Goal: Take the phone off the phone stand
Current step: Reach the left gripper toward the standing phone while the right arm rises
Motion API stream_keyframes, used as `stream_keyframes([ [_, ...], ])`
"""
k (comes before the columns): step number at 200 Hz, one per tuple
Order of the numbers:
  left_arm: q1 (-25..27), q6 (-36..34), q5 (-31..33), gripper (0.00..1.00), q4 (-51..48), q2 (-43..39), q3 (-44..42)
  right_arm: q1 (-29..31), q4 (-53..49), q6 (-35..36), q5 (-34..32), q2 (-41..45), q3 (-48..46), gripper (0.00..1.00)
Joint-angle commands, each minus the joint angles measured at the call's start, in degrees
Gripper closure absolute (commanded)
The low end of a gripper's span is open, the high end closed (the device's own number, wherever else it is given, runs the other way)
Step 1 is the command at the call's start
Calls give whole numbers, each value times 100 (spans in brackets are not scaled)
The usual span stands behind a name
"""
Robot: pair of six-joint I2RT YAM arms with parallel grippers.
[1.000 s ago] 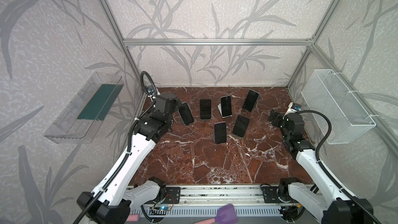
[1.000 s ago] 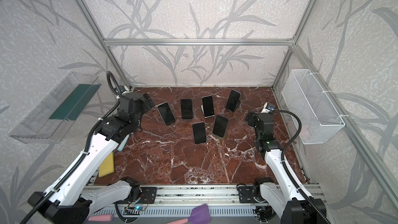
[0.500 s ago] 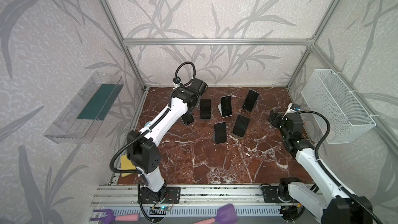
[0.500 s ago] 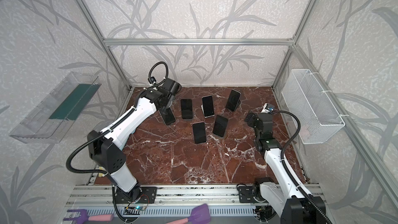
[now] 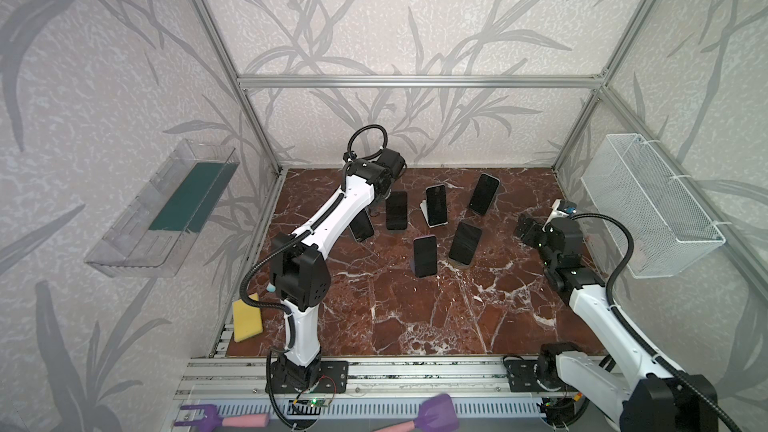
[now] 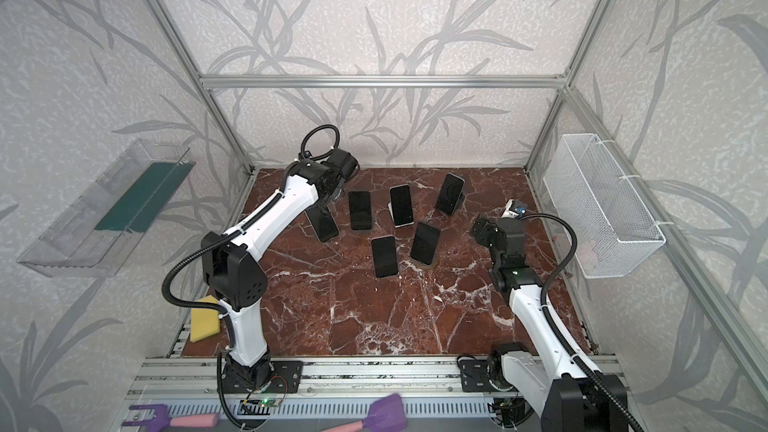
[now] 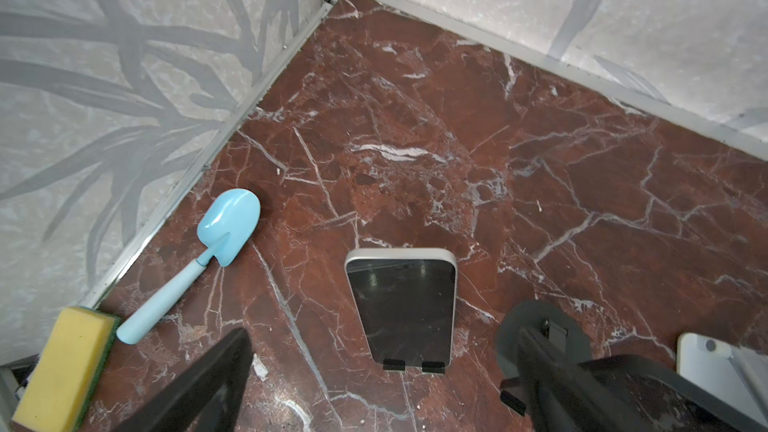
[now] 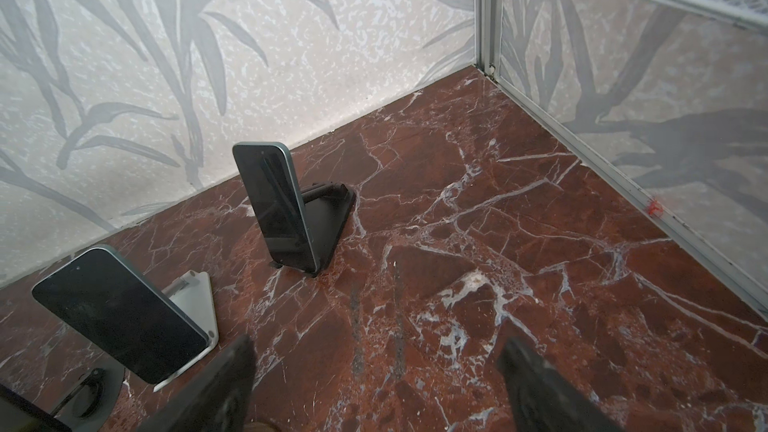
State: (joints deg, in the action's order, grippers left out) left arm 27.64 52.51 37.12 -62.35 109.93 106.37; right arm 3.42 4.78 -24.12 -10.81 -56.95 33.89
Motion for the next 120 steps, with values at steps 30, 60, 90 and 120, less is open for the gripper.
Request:
stream_keyframes([
  [30,-23,-198,50,1,1375,-590,-1326,27,186,-14,-54,27,-102,1],
  [60,-88,-205,-81,1,1653,-539,-1602,27,208,-14,0,-9,-111,1],
  [90,-168,-180,-159,1,2058,-583,-2027,26,199,-6,-1,8,-111,1],
  [120,-215,-275,-207,1,2133,-508,-2183,27,224,12,17,-44,-111,1],
])
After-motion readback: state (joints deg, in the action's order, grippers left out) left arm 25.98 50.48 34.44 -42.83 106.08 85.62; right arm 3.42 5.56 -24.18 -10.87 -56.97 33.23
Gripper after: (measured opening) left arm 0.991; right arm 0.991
